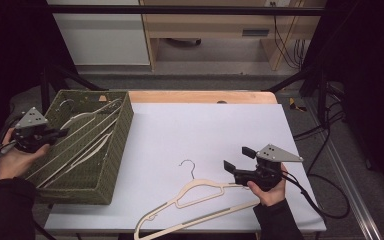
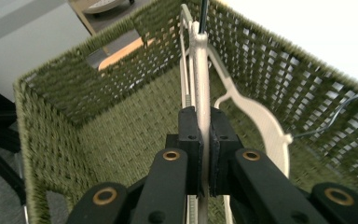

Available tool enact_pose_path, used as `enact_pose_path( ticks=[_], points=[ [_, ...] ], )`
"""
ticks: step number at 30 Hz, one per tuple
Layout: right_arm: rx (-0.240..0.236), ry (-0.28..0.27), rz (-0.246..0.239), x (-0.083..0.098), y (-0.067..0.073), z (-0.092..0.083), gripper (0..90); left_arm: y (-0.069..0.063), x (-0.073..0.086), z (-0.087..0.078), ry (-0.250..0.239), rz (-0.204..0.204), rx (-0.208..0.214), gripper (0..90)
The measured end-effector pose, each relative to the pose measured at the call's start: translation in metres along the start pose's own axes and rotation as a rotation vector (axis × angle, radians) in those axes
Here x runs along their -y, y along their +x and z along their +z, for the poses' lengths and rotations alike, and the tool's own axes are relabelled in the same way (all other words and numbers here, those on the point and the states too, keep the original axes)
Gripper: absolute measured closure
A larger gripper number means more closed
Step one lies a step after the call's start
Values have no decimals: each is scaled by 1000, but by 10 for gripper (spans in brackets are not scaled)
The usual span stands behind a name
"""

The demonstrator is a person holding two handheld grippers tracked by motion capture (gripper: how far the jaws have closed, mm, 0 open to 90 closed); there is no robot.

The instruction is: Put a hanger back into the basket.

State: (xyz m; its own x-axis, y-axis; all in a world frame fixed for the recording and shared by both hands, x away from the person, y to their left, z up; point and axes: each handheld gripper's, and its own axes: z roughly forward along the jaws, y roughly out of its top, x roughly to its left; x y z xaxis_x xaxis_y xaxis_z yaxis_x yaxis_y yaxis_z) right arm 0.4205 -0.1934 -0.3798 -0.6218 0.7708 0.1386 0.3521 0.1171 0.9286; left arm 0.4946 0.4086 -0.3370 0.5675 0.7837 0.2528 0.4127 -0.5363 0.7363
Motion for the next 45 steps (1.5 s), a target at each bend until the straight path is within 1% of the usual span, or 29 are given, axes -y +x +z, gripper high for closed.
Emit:
enact_pose_path(
  ticks=[1, 3, 4, 7, 9, 12, 14, 15, 16, 17, 19, 21, 22, 23, 24, 26, 28, 31, 32, 34, 35, 37, 39, 40, 41, 42, 43, 44, 45],
  points=[
    [4, -1, 8, 0, 1, 1, 188, -1, 2, 2, -3, -5, -2, 858],
    [4, 2, 3, 1, 1, 2, 188, -3, 9, 8, 6, -6, -6, 858],
    [5, 1, 3, 1, 1, 2, 188, -4, 12, 11, 8, -14, -3, 858],
    [6, 1, 4, 1, 1, 2, 188, -6, 19, 20, 45, -16, 1, 858],
    [3, 2, 1, 0, 0, 1, 188, -7, 21, 24, 67, -29, 5, 856],
    [6, 1, 3, 0, 1, 2, 188, -9, 23, 27, 85, -53, 28, 846],
    [2, 3, 5, 1, 1, 2, 189, -11, 23, 28, 119, -54, 46, 837],
    [1, 3, 7, 1, 1, 2, 190, -12, 23, 30, 126, -61, 56, 830],
    [0, 4, 0, 1, 1, 3, 190, -13, 23, 30, 146, -53, 67, 822],
    [-7, 10, -5, 2, 1, 3, 190, -14, 23, 31, 147, -62, 68, 816],
    [-4, 15, 7, 2, 2, 4, 190, -16, 23, 32, 169, -67, 90, 800],
    [-2, 16, 4, 2, 2, 5, 190, -17, 22, 33, 193, -77, 111, 776],
    [-4, 16, 4, 2, 2, 5, 192, -18, 22, 33, 199, -92, 118, 748],
    [-4, 16, 9, 2, 2, 5, 193, -19, 21, 32, 192, -94, 114, 737],
    [-3, 16, 10, 2, 3, 4, 194, -19, 20, 31, 195, -86, 117, 737],
    [-8, 19, 7, 2, 3, 4, 194, -23, 19, 30, 195, -89, 127, 728],
    [-3, 22, 8, 2, 3, 5, 195, -27, 16, 29, 209, -76, 126, 711],
    [-8, 21, 1, 2, 4, 5, 195, -34, 11, 25, 208, -60, 116, 696],
    [-9, 21, -1, 2, 4, 5, 195, -36, 10, 24, 197, -61, 119, 689],
    [-6, 21, 4, 2, 4, 6, 195, -40, 7, 20, 191, -60, 114, 671],
    [-7, 21, 4, 2, 4, 6, 195, -42, 5, 17, 188, -52, 113, 664],
    [-5, 22, 4, 2, 5, 6, 194, -46, 1, 11, 156, -55, 106, 632],
    [-6, 24, 6, 1, 5, 6, 192, -52, -4, 3, 86, -66, 103, 594],
    [-6, 24, 6, 1, 5, 6, 191, -55, -6, -1, 48, -74, 100, 563],
    [-8, 28, 3, 1, 5, 7, 190, -57, -8, -6, 18, -73, 99, 529],
    [-8, 30, 8, 1, 5, 7, 189, -61, -10, -10, -17, -82, 97, 496],
    [-11, 34, 3, 1, 5, 8, 189, -65, -13, -14, -61, -97, 93, 463],
    [-8, 34, 4, 1, 6, 9, 189, -70, -15, -17, -114, -112, 91, 429],
    [-8, 39, 0, 1, 7, 10, 188, -73, -16, -19, -141, -127, 92, 379]
  ],
)
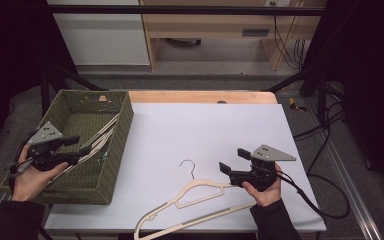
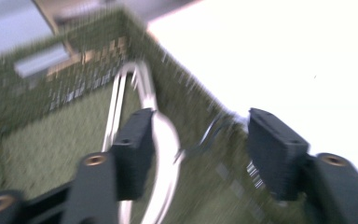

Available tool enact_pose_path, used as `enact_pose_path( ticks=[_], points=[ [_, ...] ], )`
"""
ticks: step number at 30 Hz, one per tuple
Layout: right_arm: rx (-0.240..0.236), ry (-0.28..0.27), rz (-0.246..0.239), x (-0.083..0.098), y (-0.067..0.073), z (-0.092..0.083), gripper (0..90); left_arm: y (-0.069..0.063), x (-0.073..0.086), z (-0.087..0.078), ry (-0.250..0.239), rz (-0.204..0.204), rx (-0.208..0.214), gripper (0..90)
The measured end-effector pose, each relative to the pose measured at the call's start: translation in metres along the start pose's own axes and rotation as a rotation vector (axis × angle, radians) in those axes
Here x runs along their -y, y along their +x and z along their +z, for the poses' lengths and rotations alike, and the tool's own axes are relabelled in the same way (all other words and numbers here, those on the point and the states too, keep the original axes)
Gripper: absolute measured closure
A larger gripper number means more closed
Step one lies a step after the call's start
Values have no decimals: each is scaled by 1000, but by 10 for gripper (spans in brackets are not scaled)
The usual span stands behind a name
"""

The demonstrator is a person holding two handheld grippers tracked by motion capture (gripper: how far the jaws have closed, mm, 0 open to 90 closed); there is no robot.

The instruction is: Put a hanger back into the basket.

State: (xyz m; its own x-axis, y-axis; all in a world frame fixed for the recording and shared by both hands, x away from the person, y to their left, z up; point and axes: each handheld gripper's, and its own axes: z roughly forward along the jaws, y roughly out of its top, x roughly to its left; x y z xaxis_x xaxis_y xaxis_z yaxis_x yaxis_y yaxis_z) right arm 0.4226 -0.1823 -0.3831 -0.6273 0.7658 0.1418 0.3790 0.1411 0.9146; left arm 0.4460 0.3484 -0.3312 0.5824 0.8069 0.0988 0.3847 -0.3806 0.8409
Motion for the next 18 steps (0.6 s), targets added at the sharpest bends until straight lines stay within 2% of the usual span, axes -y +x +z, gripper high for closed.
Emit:
enact_pose_path(
  ticks=[4, 6, 9, 13, 18],
  points=[
    [-5, 1, 10, -1, 3, 4, 189, -20, -4, -5, -113, -33, 39, 286],
    [-7, 6, 11, -1, 3, 6, 189, -31, -5, -5, -144, -38, 62, 230],
    [-6, 15, 7, -1, 4, 8, 188, -51, -5, 0, -179, -59, 103, 208],
    [-4, 23, 13, 0, 6, 10, 187, -78, -4, 10, -208, -56, 141, 161],
    [-6, 32, 11, 2, 7, 13, 186, -101, -1, 23, -224, -75, 183, 138]
  ],
)
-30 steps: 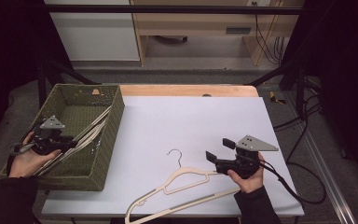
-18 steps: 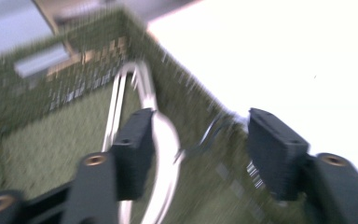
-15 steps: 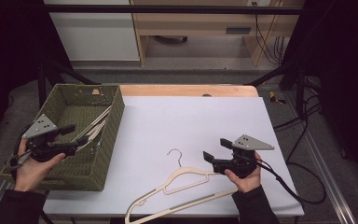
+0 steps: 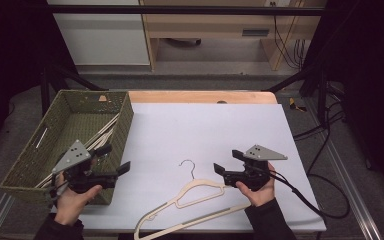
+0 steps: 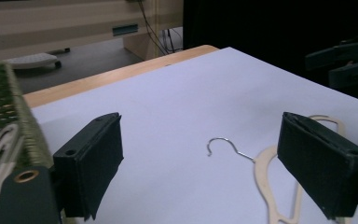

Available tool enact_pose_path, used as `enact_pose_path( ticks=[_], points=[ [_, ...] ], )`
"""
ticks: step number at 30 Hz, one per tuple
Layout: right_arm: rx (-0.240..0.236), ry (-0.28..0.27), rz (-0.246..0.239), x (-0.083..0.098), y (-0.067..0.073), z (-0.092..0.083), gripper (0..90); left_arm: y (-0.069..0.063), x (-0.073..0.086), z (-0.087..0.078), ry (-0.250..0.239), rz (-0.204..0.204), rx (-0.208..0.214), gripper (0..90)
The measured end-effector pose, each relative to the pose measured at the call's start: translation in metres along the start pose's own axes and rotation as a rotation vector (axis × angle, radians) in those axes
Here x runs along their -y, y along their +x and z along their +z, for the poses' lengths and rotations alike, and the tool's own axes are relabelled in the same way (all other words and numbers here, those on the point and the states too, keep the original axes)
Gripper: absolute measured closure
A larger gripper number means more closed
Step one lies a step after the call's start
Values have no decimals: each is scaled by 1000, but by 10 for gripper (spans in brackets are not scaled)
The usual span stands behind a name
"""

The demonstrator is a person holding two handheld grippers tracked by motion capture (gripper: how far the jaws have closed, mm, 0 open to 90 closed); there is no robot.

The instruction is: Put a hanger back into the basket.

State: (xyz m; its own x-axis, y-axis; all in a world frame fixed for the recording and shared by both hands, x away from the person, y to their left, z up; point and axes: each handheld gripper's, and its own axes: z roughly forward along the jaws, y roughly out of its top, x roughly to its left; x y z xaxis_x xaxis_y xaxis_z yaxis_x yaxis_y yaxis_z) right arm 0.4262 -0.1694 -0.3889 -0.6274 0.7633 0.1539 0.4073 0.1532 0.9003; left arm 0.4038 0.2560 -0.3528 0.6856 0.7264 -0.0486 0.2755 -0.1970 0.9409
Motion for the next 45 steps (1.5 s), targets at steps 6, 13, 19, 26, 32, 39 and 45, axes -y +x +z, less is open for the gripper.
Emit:
enact_pose_path(
  ticks=[6, 13, 19, 26, 32, 39, 45],
  points=[
    [2, 10, 9, 1, 2, 5, 184, -14, 13, 19, 20, -12, 56, 128],
    [7, 39, 21, 2, 6, 13, 188, -23, 32, 35, 67, -17, 101, 117],
    [7, 71, 27, 2, 11, 25, 200, -25, 44, 44, 98, -36, 131, 85],
    [16, 116, 54, 4, 14, 43, 235, -26, 53, 45, 115, -16, 138, 64],
    [41, 178, 51, 6, 23, 61, 283, -26, 58, 49, 140, -7, 133, 64],
    [59, 238, 71, 12, 29, 81, 363, -29, 61, 52, 153, 4, 131, 66],
    [64, 288, 80, 21, 33, 104, 437, -27, 62, 51, 157, 2, 127, 70]
  ],
)
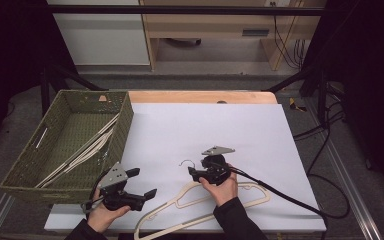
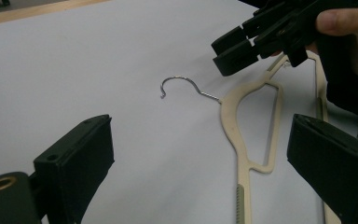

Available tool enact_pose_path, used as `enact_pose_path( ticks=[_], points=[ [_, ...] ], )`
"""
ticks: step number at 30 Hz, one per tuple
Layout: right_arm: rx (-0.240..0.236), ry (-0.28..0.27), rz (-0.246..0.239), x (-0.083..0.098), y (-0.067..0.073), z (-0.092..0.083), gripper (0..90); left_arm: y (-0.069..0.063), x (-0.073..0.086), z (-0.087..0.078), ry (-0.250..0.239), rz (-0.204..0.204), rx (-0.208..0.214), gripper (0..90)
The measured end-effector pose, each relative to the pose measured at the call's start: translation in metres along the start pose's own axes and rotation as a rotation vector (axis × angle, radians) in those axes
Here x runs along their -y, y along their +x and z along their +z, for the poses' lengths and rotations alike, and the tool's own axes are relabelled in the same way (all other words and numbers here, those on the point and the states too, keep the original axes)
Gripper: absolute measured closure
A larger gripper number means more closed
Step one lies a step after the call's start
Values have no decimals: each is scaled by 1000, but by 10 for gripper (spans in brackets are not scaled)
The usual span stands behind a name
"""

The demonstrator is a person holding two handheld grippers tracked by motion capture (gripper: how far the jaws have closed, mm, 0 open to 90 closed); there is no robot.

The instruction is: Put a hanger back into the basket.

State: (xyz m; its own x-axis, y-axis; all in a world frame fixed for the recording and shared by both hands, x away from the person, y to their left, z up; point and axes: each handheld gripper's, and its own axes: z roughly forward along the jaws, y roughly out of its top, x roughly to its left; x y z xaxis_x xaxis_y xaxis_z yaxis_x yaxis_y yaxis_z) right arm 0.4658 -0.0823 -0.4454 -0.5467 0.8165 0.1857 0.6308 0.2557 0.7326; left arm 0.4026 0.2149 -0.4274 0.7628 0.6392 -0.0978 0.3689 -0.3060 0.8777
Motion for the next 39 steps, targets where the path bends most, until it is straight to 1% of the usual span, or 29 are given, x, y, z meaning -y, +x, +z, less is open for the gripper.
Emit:
enact_pose_path(
  ticks=[1, 2, 3, 6, 7, 12, 14, 15, 18, 20, 22, 23, 25, 26, 27, 30, 31, 32, 35, 37, 39],
  points=[
    [2, 10, 3, 1, 1, 4, 447, 0, 0, 0, 0, -1, 0, 70],
    [-2, 16, -8, 1, 2, 7, 454, 0, 1, 1, 3, -2, 0, 70],
    [5, 28, -8, 3, 3, 10, 466, 0, 1, 1, 5, -1, 0, 71],
    [5, 46, -16, 5, 5, 16, 495, -1, 2, 3, 11, 0, 1, 71],
    [14, 51, -11, 6, 6, 19, 508, -1, 2, 3, 13, 4, 0, 71],
    [41, 92, -27, 9, 9, 27, 569, -1, 2, 4, 18, 3, -3, 74],
    [46, 103, -46, 10, 10, 30, 597, -1, 3, 5, 19, 1, -5, 74],
    [56, 107, -44, 10, 11, 32, 618, -1, 3, 5, 19, 0, -4, 75],
    [76, 111, -64, 11, 13, 34, 665, -1, 3, 5, 20, -1, -5, 77],
    [98, 113, -65, 11, 15, 33, 719, -1, 3, 6, 23, -1, -5, 78],
    [126, 114, -79, 12, 16, 33, 770, -1, 3, 6, 26, 0, -5, 79],
    [140, 116, -78, 12, 18, 34, 776, -1, 3, 7, 28, 0, -5, 79],
    [150, 118, -86, 12, 19, 34, 790, -2, 3, 8, 33, -2, -2, 80],
    [161, 128, -74, 11, 20, 34, 799, -2, 3, 8, 35, -1, -2, 80],
    [162, 134, -77, 11, 21, 34, 809, -2, 4, 8, 35, 0, -2, 80],
    [163, 146, -56, 9, 22, 35, 866, -3, 3, 9, 39, -2, -2, 81],
    [163, 151, -40, 9, 22, 35, 879, -3, 3, 9, 39, -2, -2, 81],
    [158, 153, -24, 8, 22, 34, 881, -3, 3, 9, 40, -2, -2, 82],
    [154, 159, -2, 6, 19, 35, 886, -4, 4, 10, 47, -3, -1, 83],
    [142, 164, 25, 5, 19, 34, 887, -5, 4, 12, 54, -3, 3, 84],
    [145, 161, 26, 6, 19, 34, 888, -5, 3, 14, 58, -6, 10, 90]
  ],
)
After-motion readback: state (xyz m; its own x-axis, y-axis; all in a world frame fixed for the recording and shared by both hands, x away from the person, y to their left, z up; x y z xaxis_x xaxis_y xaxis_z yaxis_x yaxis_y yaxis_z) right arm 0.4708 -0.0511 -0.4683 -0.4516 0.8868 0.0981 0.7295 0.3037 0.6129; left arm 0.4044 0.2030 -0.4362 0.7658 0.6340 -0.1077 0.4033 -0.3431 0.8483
